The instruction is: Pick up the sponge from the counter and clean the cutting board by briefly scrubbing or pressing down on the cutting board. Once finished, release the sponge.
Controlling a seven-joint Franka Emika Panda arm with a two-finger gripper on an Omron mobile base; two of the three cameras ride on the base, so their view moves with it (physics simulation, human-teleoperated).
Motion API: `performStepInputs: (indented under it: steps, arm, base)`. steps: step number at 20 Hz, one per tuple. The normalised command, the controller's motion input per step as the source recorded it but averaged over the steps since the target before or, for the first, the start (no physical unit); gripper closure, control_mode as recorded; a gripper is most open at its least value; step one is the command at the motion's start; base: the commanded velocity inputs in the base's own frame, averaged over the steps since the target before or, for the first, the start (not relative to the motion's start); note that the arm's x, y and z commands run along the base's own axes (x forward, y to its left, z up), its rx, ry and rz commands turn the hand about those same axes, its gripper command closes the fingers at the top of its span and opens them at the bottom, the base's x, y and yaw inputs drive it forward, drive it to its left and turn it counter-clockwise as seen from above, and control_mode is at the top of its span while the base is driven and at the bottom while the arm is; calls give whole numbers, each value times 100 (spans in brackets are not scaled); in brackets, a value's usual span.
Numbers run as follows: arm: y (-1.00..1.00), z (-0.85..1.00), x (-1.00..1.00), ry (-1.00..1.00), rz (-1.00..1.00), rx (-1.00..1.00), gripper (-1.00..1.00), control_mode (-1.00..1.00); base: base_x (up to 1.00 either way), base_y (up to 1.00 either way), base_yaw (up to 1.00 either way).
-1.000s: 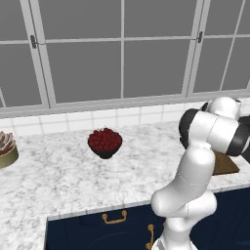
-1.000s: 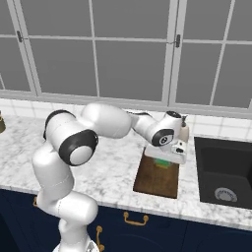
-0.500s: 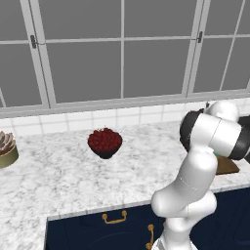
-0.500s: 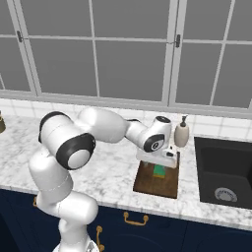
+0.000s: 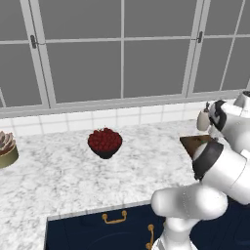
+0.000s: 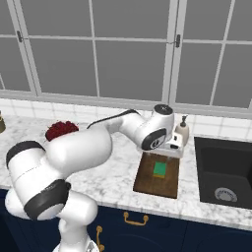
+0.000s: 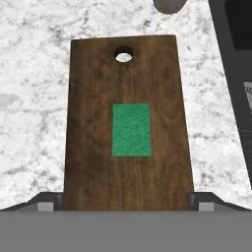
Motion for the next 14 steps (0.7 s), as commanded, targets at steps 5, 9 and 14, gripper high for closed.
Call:
performStepInputs:
  steps: [5,9,14]
  arm:
    - [21,100,-78,-43,0,-23,-100,-100]
    - [64,100,-28,-35,0,-14,-100,-100]
    - [83,100,-19,-26,0,-13,-100,-100]
  base:
    - [0,0,0]
    - [0,0,0]
    - [0,0,0]
